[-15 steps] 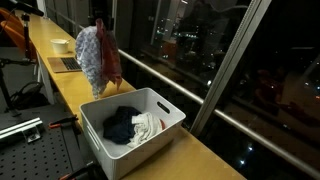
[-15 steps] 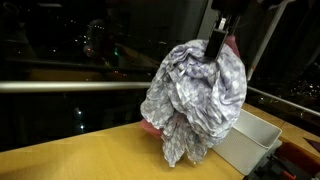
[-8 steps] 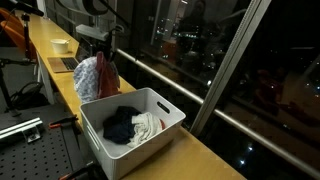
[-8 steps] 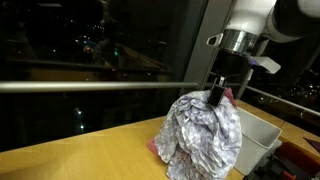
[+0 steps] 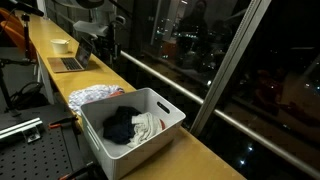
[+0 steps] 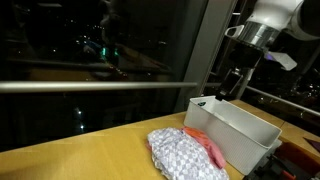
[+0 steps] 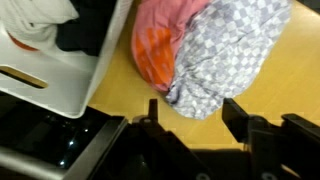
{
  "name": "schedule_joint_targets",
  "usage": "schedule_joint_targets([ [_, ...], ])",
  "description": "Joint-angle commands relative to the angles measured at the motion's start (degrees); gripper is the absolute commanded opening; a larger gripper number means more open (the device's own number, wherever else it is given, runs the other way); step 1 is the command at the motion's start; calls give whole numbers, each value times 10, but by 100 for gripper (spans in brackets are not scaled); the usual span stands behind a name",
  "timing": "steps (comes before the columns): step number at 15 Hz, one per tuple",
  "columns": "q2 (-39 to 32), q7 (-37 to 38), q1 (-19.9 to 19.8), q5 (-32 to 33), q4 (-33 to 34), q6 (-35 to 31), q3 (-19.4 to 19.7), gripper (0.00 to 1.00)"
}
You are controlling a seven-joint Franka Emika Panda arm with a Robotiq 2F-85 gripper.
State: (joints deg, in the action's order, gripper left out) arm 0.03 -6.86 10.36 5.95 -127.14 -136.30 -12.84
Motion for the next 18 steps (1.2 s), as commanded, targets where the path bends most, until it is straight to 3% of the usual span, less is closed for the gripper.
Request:
schedule_joint_targets([
  [1,90,-20,-35,51,-73,-21,46,98],
  [5,74,-53,-86,100,-84,-59,102,100],
  [10,-53,-97,-122,87,-34,-142,146,100],
  [14,-176,-117,-136,58,33,-180,142,100],
  [18,-280,-126,-148,37,117,-170,125,100],
])
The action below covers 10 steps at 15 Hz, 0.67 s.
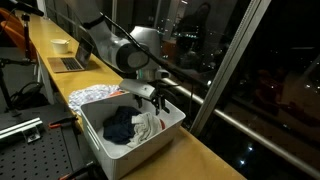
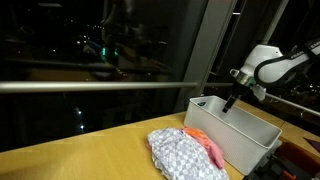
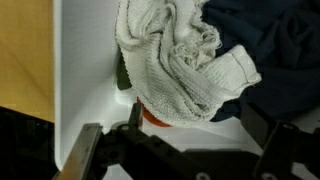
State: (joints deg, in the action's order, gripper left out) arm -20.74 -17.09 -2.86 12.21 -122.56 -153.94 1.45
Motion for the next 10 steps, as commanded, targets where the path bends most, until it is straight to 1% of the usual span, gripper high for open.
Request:
schedule_joint_targets([
  [1,-94,-24,-18,-28,87,7,-19,100],
  [5,-173,-23,-24,-28,133,10,-19,100],
  [10,-222,-9,-17,-20,141,10,-16,100],
])
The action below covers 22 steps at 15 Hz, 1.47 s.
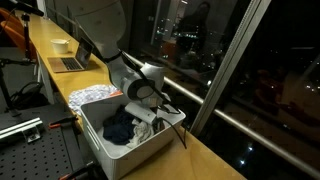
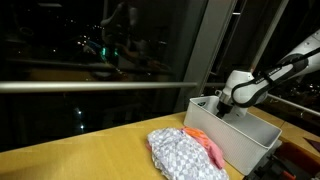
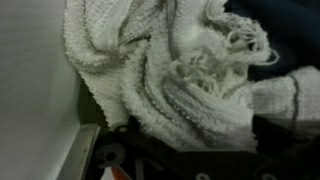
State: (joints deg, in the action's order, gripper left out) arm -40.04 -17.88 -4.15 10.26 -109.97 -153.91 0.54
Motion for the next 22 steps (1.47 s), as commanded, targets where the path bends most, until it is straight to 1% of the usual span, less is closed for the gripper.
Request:
schedule_joint_targets([
  [1,-33,0,-4,0,16,11,-6,100],
  [2,-34,3,-5,-2,13,9,-6,75],
  [3,-31,5,-5,-2,8,7,-5,72],
  [4,-24,8,-6,-3,0,6,-4,66],
  [7,-2,15,-7,-5,-20,6,-5,42],
  [8,8,18,-7,-7,-27,7,-6,36],
  [12,79,31,2,-11,-83,18,-12,6],
  [13,102,33,6,-11,-99,24,-13,2],
  [14,126,34,9,-12,-112,36,-17,1],
  [16,173,41,22,-9,-134,62,-20,4],
  [17,205,47,32,-5,-148,80,-21,1],
  [18,231,54,41,-2,-154,99,-22,0],
  [19,257,61,50,3,-158,117,-22,2],
  [22,332,91,83,28,-156,181,-25,2],
])
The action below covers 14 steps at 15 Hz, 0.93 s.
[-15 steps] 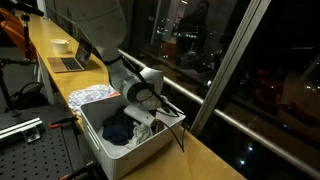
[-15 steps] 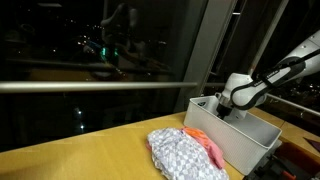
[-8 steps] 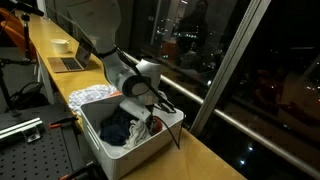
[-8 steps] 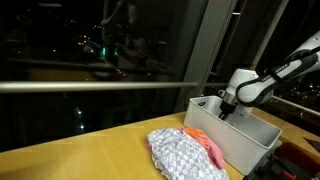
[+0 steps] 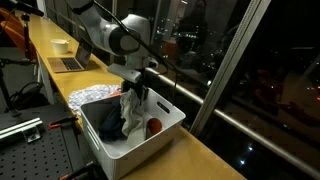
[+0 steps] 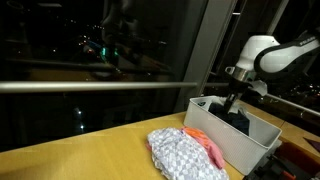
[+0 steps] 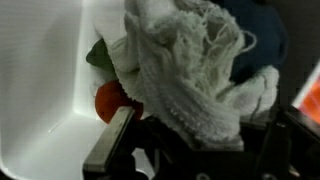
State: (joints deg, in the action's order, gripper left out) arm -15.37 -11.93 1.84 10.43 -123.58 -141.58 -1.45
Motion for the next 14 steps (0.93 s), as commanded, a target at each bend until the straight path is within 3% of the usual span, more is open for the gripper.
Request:
schedule_joint_targets([
  [1,107,43,33,39,-11,83,-9,2],
  [8,190,95,92,119,107,267,-88,2],
  [14,109,101,159,141,300,398,-175,2],
])
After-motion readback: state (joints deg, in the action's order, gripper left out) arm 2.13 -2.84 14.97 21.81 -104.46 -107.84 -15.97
